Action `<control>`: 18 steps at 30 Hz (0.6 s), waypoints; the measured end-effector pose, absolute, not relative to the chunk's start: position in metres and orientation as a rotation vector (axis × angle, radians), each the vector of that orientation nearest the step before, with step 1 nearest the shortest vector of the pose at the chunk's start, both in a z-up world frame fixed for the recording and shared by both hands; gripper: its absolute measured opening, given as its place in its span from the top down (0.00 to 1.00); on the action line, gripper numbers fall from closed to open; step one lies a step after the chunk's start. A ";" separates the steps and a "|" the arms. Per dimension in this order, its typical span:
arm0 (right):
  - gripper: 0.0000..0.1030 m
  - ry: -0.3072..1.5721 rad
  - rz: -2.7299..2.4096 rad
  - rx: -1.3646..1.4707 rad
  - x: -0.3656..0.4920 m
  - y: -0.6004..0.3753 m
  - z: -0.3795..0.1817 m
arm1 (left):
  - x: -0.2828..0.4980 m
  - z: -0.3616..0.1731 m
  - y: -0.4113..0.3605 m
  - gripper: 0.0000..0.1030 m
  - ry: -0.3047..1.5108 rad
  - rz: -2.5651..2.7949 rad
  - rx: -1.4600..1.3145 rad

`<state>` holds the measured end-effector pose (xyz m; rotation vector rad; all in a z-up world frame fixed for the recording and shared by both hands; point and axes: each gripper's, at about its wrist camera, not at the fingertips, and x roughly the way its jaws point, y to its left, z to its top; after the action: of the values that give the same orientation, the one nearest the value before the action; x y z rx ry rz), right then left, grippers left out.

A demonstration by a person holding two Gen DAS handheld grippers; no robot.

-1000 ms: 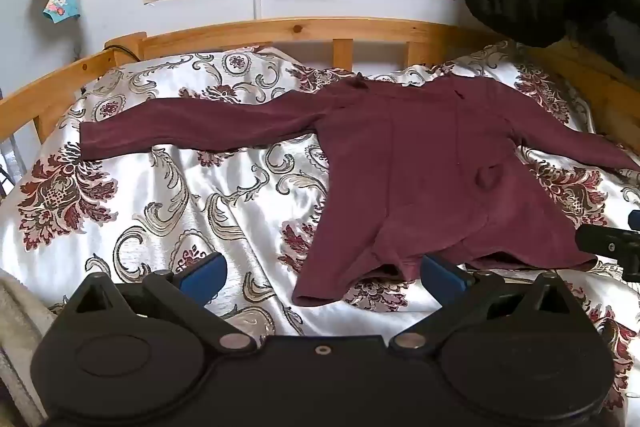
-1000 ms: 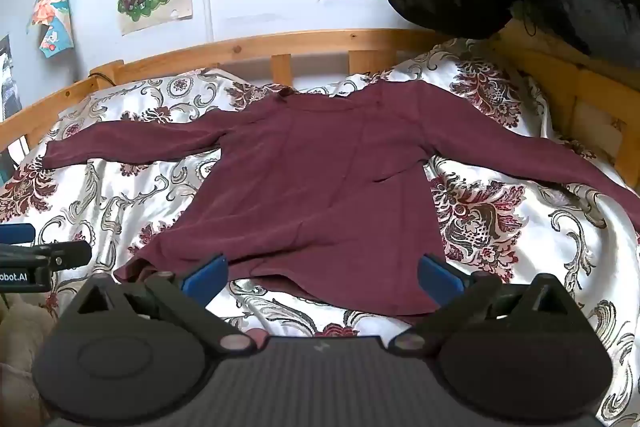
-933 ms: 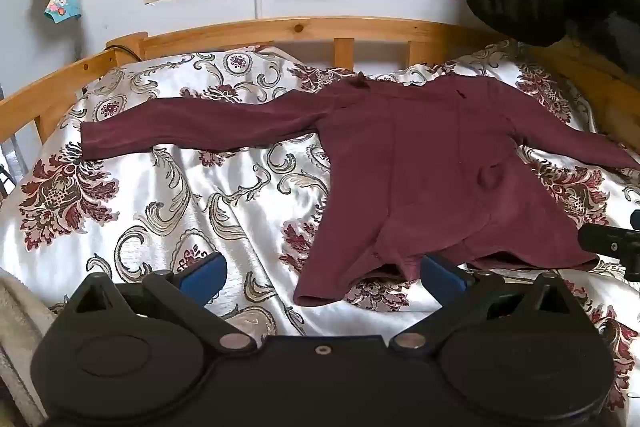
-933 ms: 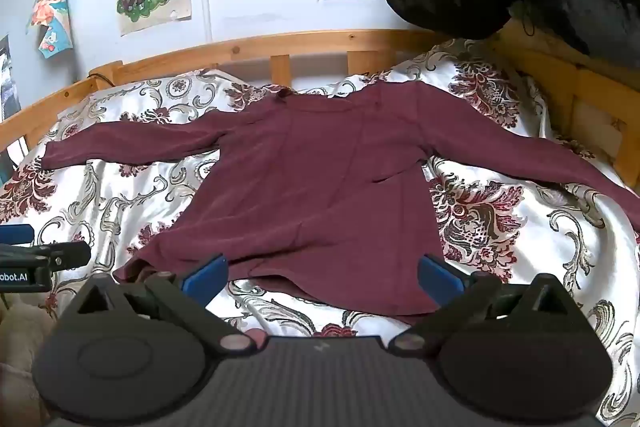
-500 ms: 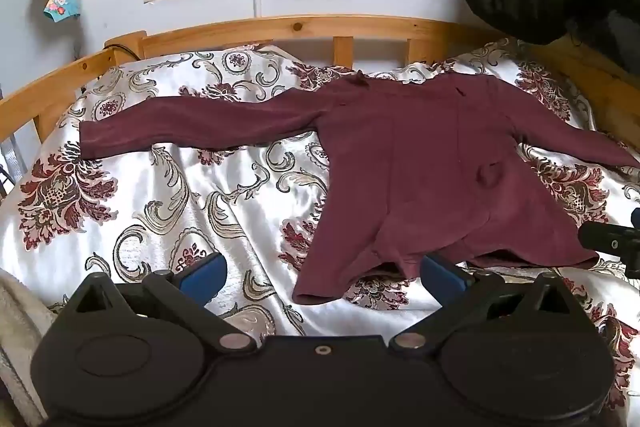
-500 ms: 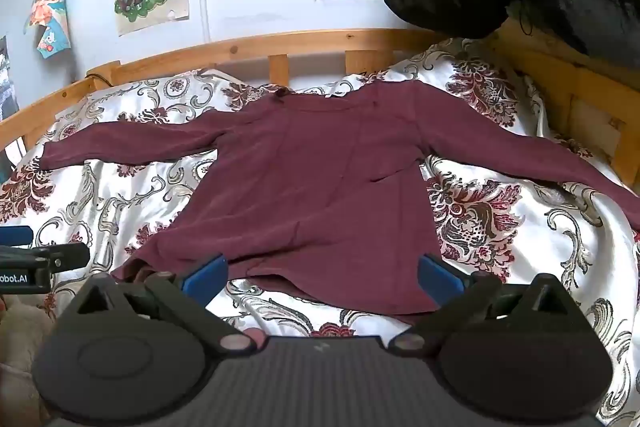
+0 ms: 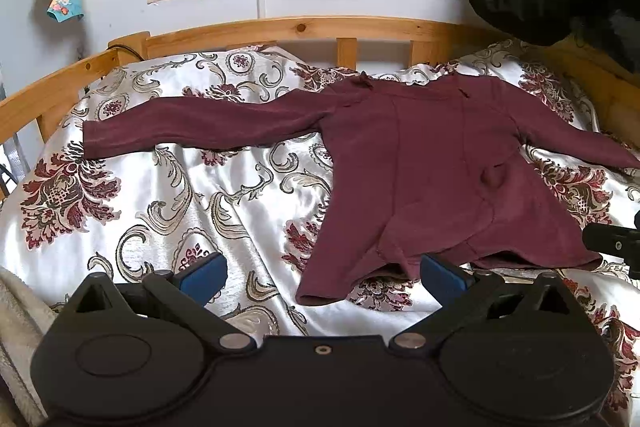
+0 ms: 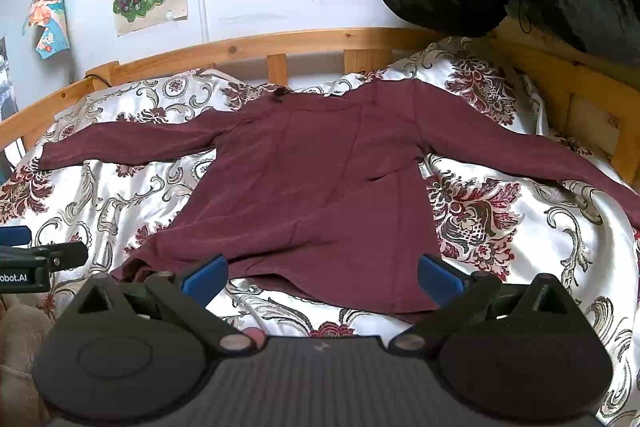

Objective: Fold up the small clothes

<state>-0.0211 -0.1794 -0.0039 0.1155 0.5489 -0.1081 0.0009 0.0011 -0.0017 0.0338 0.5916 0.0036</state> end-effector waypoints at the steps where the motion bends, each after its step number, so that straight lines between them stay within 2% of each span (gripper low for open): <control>1: 0.00 0.549 -0.108 0.116 -0.021 -0.180 -0.004 | 0.001 -0.002 0.001 0.01 0.594 0.004 0.035; 18: 0.00 0.550 -0.120 0.116 -0.022 -0.179 -0.004 | 0.002 -0.003 0.001 0.01 0.598 0.005 0.034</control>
<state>-0.0217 -0.1786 -0.0040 0.1155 0.5503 -0.1203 0.0017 0.0014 -0.0026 0.0338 0.5983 0.0053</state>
